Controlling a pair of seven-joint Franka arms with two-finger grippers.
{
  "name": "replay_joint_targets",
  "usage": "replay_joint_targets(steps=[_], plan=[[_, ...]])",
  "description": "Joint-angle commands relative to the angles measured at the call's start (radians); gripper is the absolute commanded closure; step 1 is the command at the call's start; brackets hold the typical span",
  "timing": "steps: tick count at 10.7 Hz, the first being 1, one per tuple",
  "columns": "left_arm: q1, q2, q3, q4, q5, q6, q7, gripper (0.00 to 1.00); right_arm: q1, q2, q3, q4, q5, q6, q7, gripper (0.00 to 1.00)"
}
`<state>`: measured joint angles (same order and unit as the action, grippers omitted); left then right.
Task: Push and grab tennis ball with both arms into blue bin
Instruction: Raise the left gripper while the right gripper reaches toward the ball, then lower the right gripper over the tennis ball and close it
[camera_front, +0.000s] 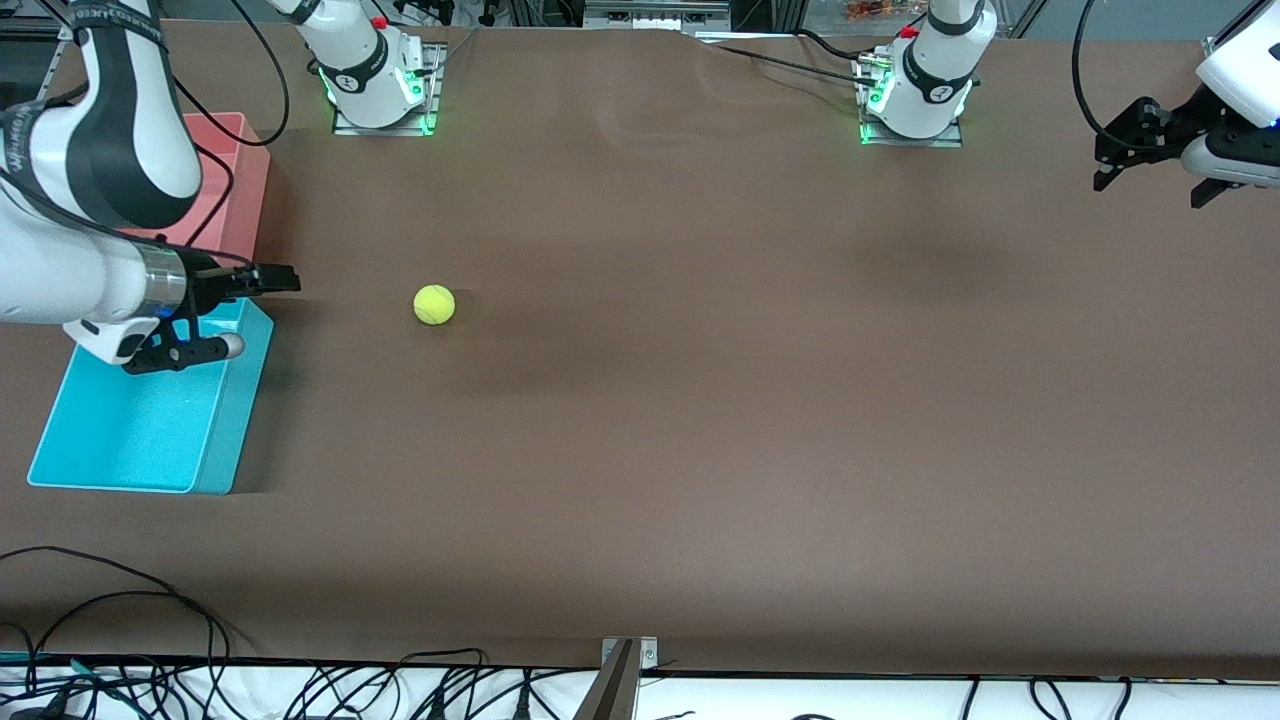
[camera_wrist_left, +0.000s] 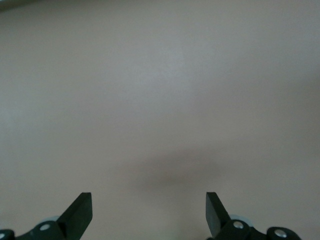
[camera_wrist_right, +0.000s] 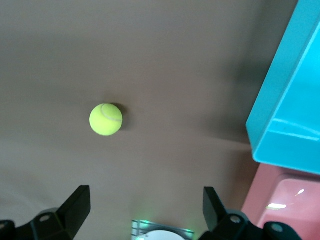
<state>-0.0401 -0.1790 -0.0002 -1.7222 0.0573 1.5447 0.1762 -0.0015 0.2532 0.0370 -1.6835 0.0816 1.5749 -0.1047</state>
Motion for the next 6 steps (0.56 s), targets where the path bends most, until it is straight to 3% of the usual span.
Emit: replay_joint_targets(steps=[1, 4, 6], plan=[[-0.006, 0.050, -0.021, 0.065, 0.016, -0.073, -0.162, 0.00, 0.014, -0.023, 0.003, -0.109, 0.029, 0.121, 0.125, 0.00], [0.000, 0.124, -0.020, 0.177, -0.088, -0.130, -0.347, 0.00, 0.085, -0.046, 0.003, -0.215, 0.029, 0.243, 0.302, 0.00], [-0.003, 0.138, -0.020, 0.190, -0.089, -0.132, -0.374, 0.00, 0.123, -0.057, 0.003, -0.264, 0.029, 0.321, 0.394, 0.00]])
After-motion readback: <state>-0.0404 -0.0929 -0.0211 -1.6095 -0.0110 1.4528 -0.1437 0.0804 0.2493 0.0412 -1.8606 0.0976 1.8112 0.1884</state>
